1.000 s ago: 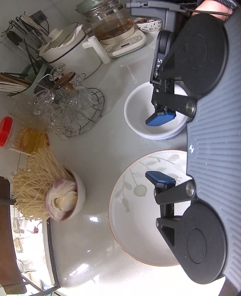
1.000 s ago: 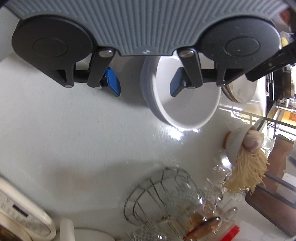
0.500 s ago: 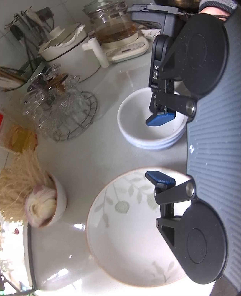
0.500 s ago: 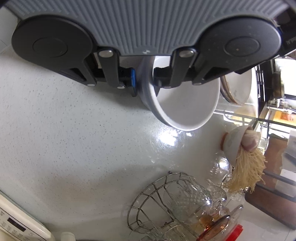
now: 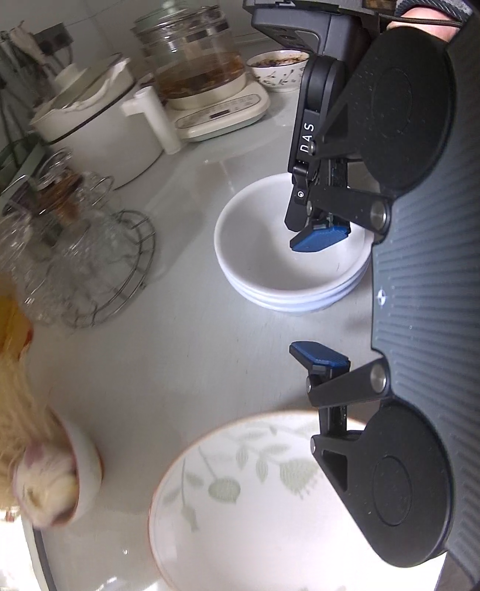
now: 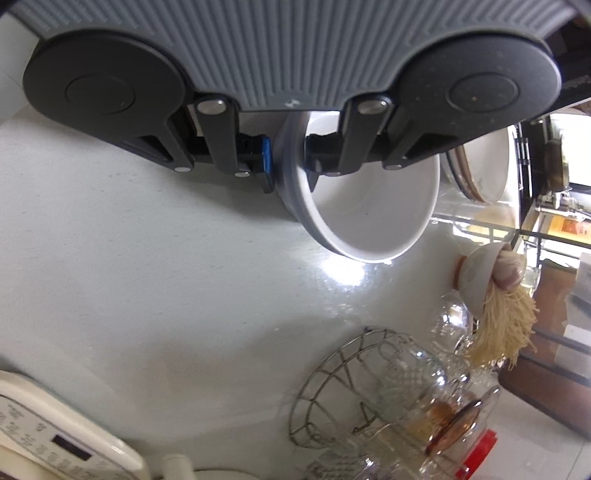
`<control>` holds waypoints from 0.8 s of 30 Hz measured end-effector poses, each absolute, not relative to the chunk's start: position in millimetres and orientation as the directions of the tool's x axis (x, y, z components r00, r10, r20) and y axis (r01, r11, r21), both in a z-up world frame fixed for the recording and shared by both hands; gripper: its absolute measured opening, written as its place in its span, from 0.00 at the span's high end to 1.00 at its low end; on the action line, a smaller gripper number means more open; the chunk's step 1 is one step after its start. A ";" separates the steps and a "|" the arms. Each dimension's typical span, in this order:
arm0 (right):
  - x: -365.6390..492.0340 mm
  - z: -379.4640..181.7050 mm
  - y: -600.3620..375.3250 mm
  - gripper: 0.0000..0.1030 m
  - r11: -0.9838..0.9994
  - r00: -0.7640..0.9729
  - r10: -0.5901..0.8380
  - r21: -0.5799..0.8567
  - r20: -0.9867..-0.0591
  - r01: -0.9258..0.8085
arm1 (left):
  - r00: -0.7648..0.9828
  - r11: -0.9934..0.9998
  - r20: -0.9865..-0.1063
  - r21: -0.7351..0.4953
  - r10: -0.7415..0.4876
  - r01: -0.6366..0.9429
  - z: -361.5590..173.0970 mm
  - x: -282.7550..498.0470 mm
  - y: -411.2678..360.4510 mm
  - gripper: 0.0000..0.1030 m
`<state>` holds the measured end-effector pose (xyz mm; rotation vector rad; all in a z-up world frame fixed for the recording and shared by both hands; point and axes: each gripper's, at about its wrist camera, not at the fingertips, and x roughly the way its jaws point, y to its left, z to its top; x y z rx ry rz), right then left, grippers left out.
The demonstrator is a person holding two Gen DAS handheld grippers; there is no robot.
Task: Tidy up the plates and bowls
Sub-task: 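Close the left gripper on the rim of the nested bowl stack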
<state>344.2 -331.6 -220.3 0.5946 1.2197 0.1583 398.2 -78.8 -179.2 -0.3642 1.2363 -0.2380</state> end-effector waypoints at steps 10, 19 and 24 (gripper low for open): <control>336.4 -220.1 -349.3 0.82 0.815 0.378 0.419 0.526 -0.826 0.244 | 0.227 0.916 -0.891 -0.400 -0.394 0.019 -204.5 415.0 -106.3 0.44; 334.4 -222.5 -355.8 0.82 0.813 0.380 0.412 0.522 -0.828 0.257 | 0.180 0.903 -0.888 -0.431 -0.423 -0.005 -222.6 424.1 -112.1 0.57; 334.6 -221.7 -355.5 0.82 0.816 0.380 0.402 0.514 -0.833 0.264 | 0.168 0.903 -0.890 -0.429 -0.424 0.008 -228.5 428.4 -118.3 0.69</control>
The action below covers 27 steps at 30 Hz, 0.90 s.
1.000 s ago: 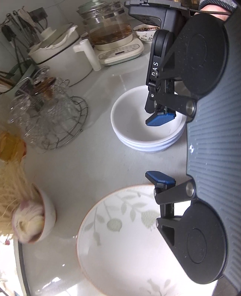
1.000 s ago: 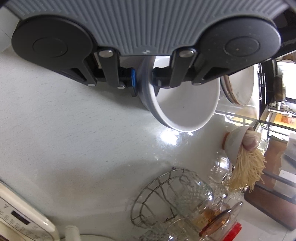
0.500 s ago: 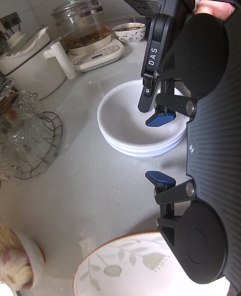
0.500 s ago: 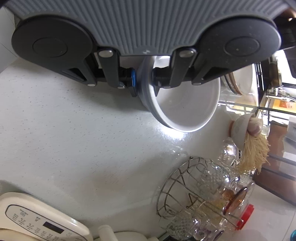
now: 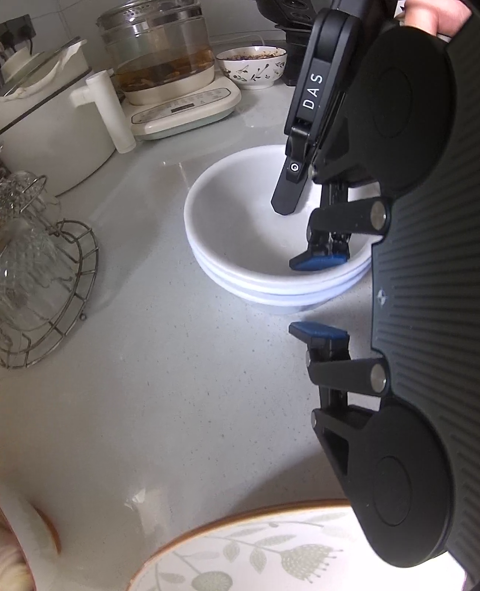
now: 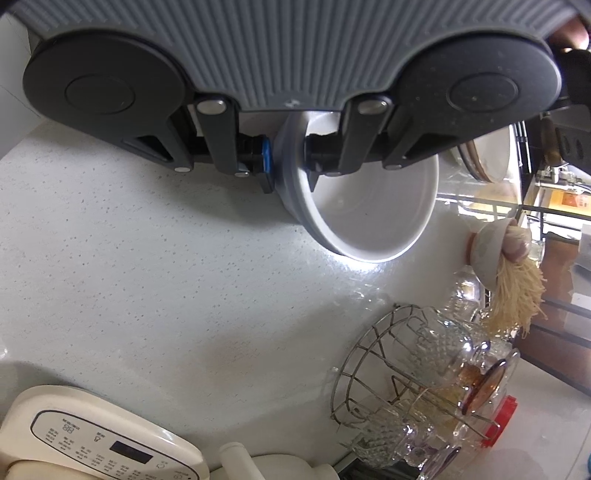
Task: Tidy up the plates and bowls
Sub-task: 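Close the left gripper on the rim of the nested bowl stack, then lift the nested bowl stack with the left gripper over the plate stack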
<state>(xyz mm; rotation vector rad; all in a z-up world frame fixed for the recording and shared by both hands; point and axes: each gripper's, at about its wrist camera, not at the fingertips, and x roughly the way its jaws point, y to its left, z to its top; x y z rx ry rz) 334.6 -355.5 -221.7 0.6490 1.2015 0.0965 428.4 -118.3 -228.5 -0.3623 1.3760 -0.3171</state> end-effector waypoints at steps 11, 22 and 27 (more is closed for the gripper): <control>338.8 -219.5 -356.5 0.82 0.838 0.352 0.408 0.499 -0.842 0.222 | 0.200 0.916 -0.897 -0.401 -0.395 0.011 -224.5 424.7 -125.9 0.76; 345.6 -214.3 -363.6 0.82 0.857 0.315 0.438 0.497 -0.842 0.136 | 0.247 0.927 -0.899 -0.376 -0.362 -0.008 -216.0 409.2 -134.6 0.76; 347.7 -205.7 -366.3 0.82 0.862 0.311 0.454 0.500 -0.835 0.085 | 0.268 0.921 -0.894 -0.386 -0.360 -0.053 -211.8 400.5 -133.6 0.76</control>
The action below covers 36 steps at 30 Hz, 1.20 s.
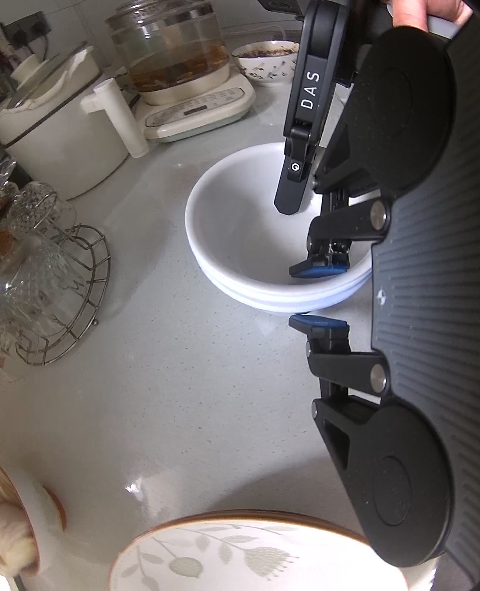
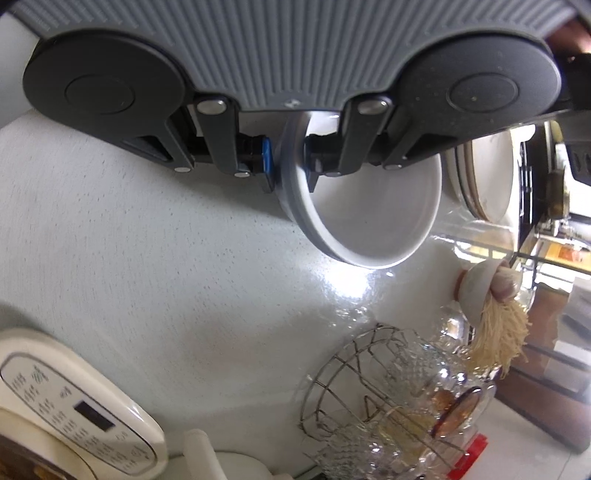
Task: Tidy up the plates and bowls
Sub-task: 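Lift the nested bowl stack with the left gripper over the plate stack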
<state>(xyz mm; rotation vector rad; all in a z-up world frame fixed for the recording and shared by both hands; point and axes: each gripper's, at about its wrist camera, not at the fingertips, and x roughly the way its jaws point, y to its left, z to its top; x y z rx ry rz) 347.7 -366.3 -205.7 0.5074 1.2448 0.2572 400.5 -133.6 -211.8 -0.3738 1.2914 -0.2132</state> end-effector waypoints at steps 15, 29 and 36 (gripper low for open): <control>343.7 -162.5 -357.7 0.82 0.861 0.337 0.474 0.509 -0.813 0.018 | 0.330 0.911 -0.867 -0.409 -0.373 -0.048 -168.7 380.1 -120.3 0.75; 337.9 -127.2 -325.0 0.82 0.863 0.412 0.456 0.504 -0.789 0.010 | 0.393 0.908 -0.832 -0.419 -0.391 0.018 -132.8 377.5 -80.9 0.75; 340.9 -113.8 -298.4 0.82 0.866 0.423 0.467 0.498 -0.776 -0.041 | 0.442 0.907 -0.813 -0.421 -0.378 0.001 -117.2 369.2 -56.2 0.75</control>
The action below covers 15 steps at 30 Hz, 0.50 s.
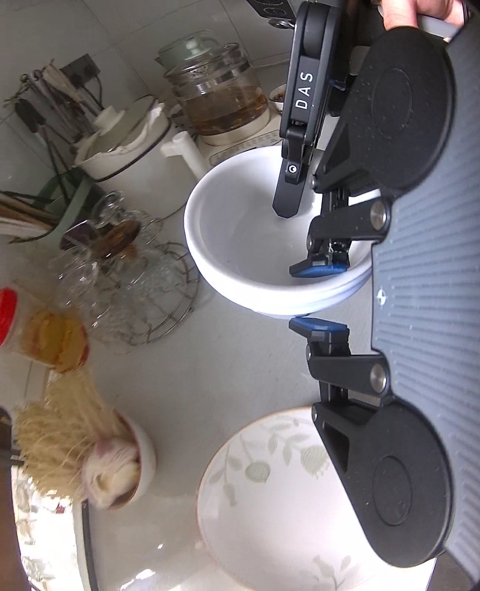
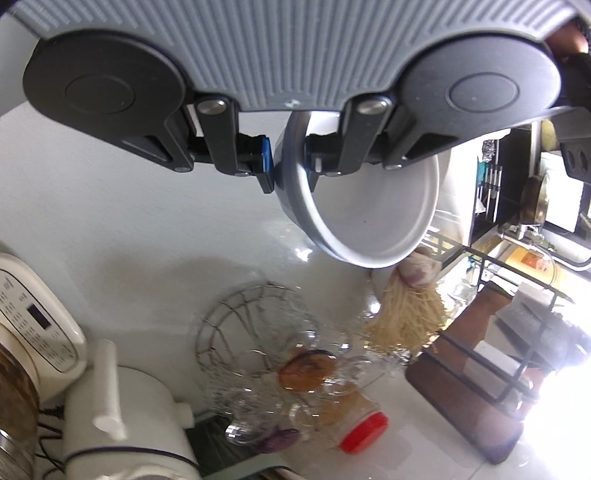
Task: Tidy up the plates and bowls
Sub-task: 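Lift the nested bowl stack with the left gripper over the plate stack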
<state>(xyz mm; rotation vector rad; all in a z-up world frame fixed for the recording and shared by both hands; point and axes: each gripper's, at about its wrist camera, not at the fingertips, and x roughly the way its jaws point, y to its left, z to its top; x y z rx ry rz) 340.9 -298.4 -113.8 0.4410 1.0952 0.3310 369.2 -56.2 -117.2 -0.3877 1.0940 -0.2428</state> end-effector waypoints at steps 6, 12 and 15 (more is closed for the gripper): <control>341.4 -110.3 -271.1 0.81 0.861 0.404 0.489 0.502 -0.773 -0.081 | 0.475 0.906 -0.807 -0.420 -0.352 -0.042 -111.5 357.4 -28.2 0.75; 342.7 -107.3 -242.9 0.81 0.854 0.393 0.510 0.504 -0.765 -0.127 | 0.506 0.899 -0.796 -0.429 -0.334 -0.082 -108.3 350.5 0.6 0.75; 342.2 -106.8 -229.0 0.81 0.851 0.384 0.519 0.505 -0.764 -0.144 | 0.519 0.900 -0.794 -0.424 -0.317 -0.099 -107.1 346.6 13.6 0.75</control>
